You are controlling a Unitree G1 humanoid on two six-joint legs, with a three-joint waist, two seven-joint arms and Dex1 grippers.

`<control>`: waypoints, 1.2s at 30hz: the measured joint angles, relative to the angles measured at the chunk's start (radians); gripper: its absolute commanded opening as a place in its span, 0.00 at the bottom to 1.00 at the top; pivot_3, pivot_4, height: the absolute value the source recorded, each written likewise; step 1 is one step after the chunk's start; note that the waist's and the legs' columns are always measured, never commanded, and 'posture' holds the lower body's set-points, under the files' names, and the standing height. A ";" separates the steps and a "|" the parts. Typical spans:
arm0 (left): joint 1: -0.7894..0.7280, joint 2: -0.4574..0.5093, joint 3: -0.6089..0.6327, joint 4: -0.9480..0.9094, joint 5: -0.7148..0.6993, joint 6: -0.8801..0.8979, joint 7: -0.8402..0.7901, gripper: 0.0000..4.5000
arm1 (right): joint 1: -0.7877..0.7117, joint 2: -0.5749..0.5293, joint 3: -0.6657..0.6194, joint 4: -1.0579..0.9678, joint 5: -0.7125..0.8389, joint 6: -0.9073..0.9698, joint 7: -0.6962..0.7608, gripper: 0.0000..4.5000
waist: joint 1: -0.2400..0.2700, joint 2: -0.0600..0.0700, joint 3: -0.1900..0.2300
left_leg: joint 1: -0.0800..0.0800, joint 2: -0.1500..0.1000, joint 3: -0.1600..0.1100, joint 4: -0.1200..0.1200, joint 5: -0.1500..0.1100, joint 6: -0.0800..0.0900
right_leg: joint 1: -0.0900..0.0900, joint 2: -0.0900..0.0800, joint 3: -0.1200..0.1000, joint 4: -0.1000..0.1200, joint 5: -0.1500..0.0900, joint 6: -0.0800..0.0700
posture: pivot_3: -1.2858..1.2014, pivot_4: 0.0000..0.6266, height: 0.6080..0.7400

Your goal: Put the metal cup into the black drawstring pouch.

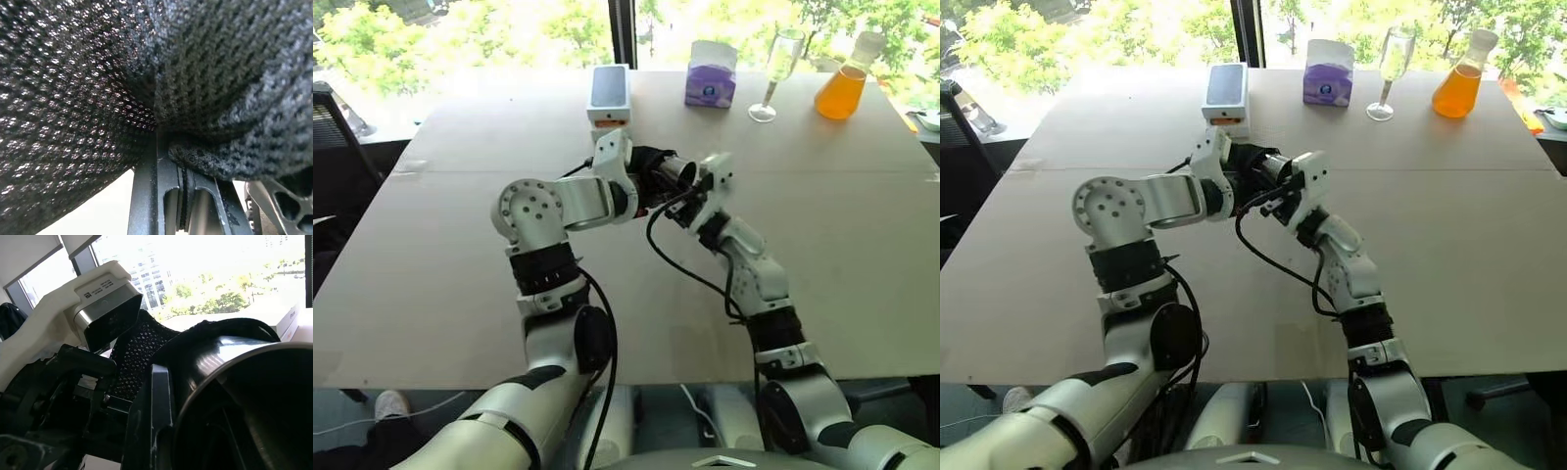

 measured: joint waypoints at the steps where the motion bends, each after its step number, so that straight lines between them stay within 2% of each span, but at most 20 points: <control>1: 0.002 0.043 -0.060 -0.010 -0.001 0.000 -0.015 0.00 | -0.011 0.001 0.000 0.018 -0.004 0.000 -0.002 0.02 | -0.001 0.000 0.000 | 0.000 0.000 0.000 0.000 0.000 0.000 | 0.000 0.000 0.000 0.000 0.000 0.000 | 0.52 0.24 1.00; 4: 0.014 0.161 -0.263 -0.115 0.029 -0.001 -0.075 0.00 | -0.022 0.006 -0.020 0.071 0.007 0.024 -0.016 0.02 | 0.002 0.000 0.000 | 0.000 0.000 0.000 -0.001 0.000 0.000 | 0.000 -0.001 0.001 -0.001 0.000 0.000 | 0.52 0.24 1.00; 9: 0.016 0.238 -0.397 -0.199 0.075 -0.034 -0.136 0.00 | -0.022 0.012 -0.059 0.094 0.052 0.085 -0.030 0.02 | 0.005 0.000 0.000 | 0.000 -0.001 0.000 -0.001 0.000 0.000 | 0.000 -0.001 0.000 -0.001 0.000 0.000 | 0.52 0.24 1.00; 10: 0.017 0.270 -0.454 -0.234 0.098 -0.083 -0.179 0.00 | -0.022 0.009 -0.067 0.097 0.054 0.103 -0.032 0.02 | 0.005 0.000 0.000 | 0.000 -0.001 0.000 -0.001 0.000 0.000 | 0.000 -0.001 0.000 -0.001 0.000 0.000 | 0.52 0.24 1.00; 15: 0.025 0.286 -0.526 -0.256 0.138 -0.173 -0.274 0.00 | -0.023 -0.001 -0.036 0.097 0.042 0.114 -0.027 0.02 | -0.001 0.001 0.000 | 0.000 0.000 0.001 -0.002 0.000 0.000 | -0.001 -0.001 0.001 -0.001 0.000 0.000 | 0.52 0.24 1.00; 18: 0.041 0.282 -0.526 -0.256 0.158 -0.198 -0.305 0.00 | -0.022 -0.007 -0.025 0.097 0.039 0.112 -0.015 0.02 | 0.001 0.001 0.000 | 0.000 0.000 0.001 -0.002 0.000 0.000 | -0.001 -0.001 0.001 -0.001 0.000 0.000 | 0.52 0.24 1.00; 22: 0.043 0.228 -0.476 -0.252 0.168 -0.197 -0.314 0.00 | -0.010 -0.001 -0.013 0.080 0.034 0.093 0.009 0.02 | 0.002 0.001 0.000 | -0.001 0.000 0.001 -0.002 0.000 0.000 | -0.001 -0.001 0.001 -0.001 0.000 0.000 | 0.52 0.24 1.00; 30: 0.022 0.050 -0.196 -0.207 0.171 -0.067 -0.300 0.00 | 0.010 0.019 0.018 0.065 0.005 0.026 0.024 0.02 | 0.001 0.000 0.000 | -0.001 0.000 0.001 -0.002 0.000 0.000 | -0.001 0.000 0.001 -0.001 0.000 0.000 | 0.52 0.24 1.00; 36: 0.024 0.040 -0.155 -0.209 0.210 -0.028 -0.298 0.00 | 0.028 0.033 0.060 0.065 -0.017 0.007 0.040 0.02 | 0.001 0.000 0.000 | 0.000 0.000 0.001 -0.002 0.000 0.000 | -0.001 0.000 0.001 -0.001 0.000 0.000 | 0.52 0.24 1.00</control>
